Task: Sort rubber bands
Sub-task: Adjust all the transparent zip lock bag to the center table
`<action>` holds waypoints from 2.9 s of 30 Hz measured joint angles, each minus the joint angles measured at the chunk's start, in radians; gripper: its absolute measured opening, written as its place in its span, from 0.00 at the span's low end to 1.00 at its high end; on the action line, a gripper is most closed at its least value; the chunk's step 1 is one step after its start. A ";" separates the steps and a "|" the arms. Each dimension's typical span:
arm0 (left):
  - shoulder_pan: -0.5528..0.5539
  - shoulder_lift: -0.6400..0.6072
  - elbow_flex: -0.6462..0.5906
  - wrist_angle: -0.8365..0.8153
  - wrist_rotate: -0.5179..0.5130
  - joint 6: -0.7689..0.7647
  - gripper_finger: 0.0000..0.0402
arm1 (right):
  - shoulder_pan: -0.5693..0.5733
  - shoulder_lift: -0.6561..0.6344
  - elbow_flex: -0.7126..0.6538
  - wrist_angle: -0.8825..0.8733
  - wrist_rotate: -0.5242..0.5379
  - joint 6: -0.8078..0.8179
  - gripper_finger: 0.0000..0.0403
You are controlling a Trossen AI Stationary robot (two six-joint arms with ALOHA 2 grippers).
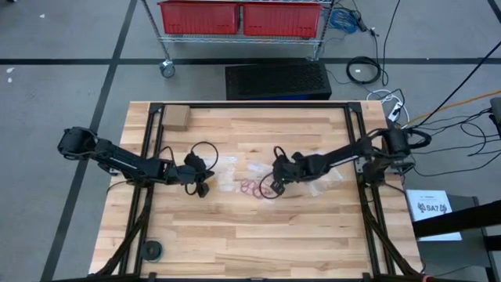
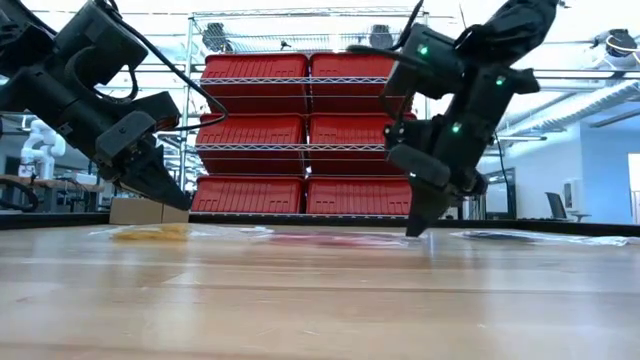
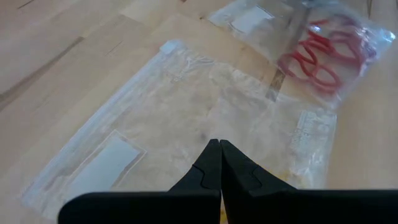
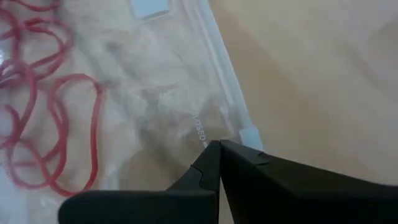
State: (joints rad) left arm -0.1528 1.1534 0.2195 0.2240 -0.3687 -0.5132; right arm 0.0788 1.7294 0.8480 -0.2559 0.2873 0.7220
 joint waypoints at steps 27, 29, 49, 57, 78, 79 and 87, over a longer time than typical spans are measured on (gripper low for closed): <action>0.000 0.000 0.000 -0.002 -0.001 0.004 0.00 | -0.178 0.000 0.006 0.110 -0.085 -0.342 0.00; 0.000 0.000 0.000 -0.002 -0.001 0.004 0.00 | -0.178 0.000 0.006 0.128 -0.088 -0.336 0.00; 0.000 0.000 0.000 -0.007 -0.002 0.002 0.00 | -0.191 0.028 0.034 0.120 -0.109 -0.318 0.00; 0.000 0.000 0.000 -0.009 -0.004 0.002 0.00 | -0.213 0.032 0.034 0.129 -0.131 -0.349 0.00; 0.000 0.000 0.000 -0.025 -0.007 0.001 0.00 | -0.189 0.029 0.094 0.159 -0.236 -0.391 0.00; 0.000 0.000 0.000 -0.025 -0.007 0.001 0.00 | -0.179 0.029 0.104 0.147 -0.235 -0.391 0.00; 0.000 0.000 0.000 -0.025 -0.006 0.001 0.00 | -0.143 0.031 0.115 0.047 -0.154 -0.347 0.00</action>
State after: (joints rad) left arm -0.1524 1.1533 0.2192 0.1993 -0.3752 -0.5121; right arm -0.0646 1.7603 0.9630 -0.2090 0.1329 0.3753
